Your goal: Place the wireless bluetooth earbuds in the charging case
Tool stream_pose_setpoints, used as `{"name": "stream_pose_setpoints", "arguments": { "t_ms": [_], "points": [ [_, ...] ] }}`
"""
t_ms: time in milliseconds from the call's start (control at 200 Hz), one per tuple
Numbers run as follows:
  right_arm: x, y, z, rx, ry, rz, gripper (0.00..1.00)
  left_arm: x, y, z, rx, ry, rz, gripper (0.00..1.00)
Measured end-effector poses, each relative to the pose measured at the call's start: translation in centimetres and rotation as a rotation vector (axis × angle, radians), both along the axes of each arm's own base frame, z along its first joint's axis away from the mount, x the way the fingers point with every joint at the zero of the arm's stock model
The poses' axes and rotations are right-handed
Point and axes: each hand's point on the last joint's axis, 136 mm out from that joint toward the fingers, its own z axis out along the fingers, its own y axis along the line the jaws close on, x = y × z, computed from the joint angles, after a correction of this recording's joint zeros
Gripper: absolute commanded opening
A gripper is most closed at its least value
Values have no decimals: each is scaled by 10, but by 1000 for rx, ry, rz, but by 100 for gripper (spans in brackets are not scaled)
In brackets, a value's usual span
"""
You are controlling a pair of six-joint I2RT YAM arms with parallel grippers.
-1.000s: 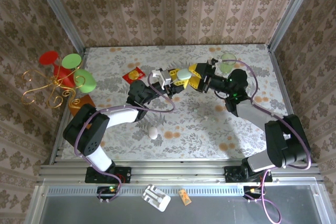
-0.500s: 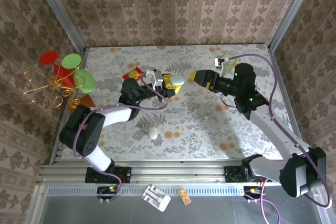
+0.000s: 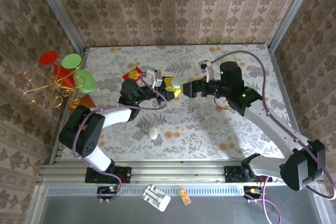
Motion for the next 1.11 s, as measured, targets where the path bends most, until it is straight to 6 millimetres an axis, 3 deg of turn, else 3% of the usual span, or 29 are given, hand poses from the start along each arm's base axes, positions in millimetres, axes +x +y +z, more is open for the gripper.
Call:
{"name": "stream_pose_setpoints", "arguments": {
  "t_ms": [575,740,1105],
  "points": [
    [9,-1,-9,-35,-11,-27,91,-7,-5,0,0,14,-21,12],
    [11,-3,-5,-36,-28,-44,88,-6,-5,-1,1,25,-22,12],
    [23,-13,-1,-49,-72,-103,90,-20,-10,0,6,30,-80,11]
  ]
}}
